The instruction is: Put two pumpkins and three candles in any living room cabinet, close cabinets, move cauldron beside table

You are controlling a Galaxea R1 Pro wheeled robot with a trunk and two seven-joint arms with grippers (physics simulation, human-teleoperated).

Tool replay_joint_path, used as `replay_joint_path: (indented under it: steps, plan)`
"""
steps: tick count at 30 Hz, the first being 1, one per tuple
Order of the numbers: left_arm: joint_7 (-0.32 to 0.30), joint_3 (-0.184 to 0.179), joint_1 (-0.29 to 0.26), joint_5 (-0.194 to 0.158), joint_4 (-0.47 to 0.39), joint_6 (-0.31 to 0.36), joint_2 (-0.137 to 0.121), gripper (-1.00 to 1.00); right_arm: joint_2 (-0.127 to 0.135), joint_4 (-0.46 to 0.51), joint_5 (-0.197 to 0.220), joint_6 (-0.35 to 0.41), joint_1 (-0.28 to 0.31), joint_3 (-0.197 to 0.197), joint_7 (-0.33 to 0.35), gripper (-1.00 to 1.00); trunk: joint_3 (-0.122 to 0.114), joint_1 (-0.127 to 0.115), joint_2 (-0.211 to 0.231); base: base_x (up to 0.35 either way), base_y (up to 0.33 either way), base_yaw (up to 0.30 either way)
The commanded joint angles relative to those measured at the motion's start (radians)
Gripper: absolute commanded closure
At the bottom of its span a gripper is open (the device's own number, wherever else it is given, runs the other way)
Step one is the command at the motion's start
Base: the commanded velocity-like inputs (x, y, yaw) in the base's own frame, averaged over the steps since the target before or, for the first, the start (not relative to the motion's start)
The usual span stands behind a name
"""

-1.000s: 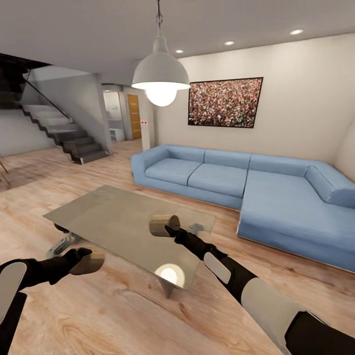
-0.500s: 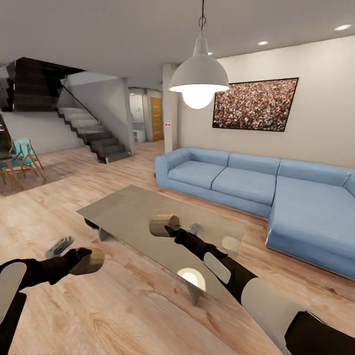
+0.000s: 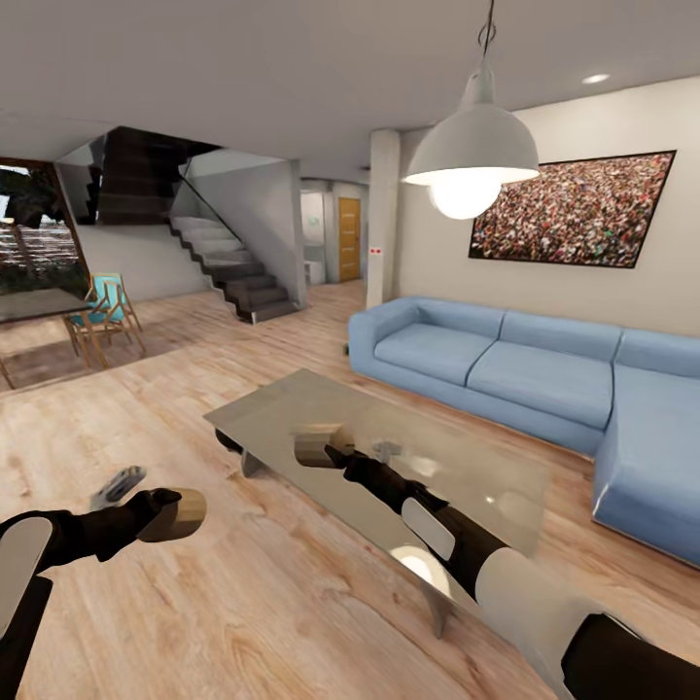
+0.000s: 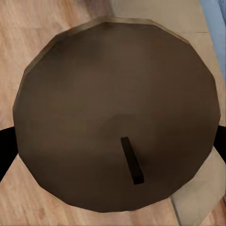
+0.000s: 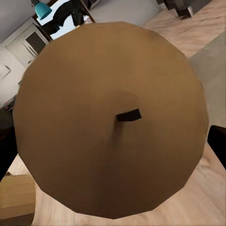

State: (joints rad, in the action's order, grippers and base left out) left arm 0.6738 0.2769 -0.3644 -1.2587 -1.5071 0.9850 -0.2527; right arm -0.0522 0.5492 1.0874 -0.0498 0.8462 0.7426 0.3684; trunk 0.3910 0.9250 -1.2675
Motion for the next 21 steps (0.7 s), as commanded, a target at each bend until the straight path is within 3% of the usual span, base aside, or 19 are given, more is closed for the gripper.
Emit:
replay_joint_path:
  steps: [1,16,21]
  plan:
    - [0.010,0.001,-0.001,-0.011,-0.001,0.001,0.000,1.00,0.000,-0.001,0.010,-0.005,0.002,0.006,0.001,1.00,0.000,0.001,-0.001,0.247,0.232,0.226]
    - [0.010,0.001,-0.001,-0.011,0.004,0.001,0.000,1.00,0.000,-0.002,0.003,-0.005,0.002,0.006,0.001,1.00,-0.011,0.001,-0.001,0.259,0.222,0.227]
    - [0.010,0.001,-0.001,-0.011,0.004,0.001,0.000,1.00,0.000,-0.002,0.003,-0.005,0.002,0.006,0.001,1.00,-0.011,0.001,-0.001,0.271,0.207,0.077]
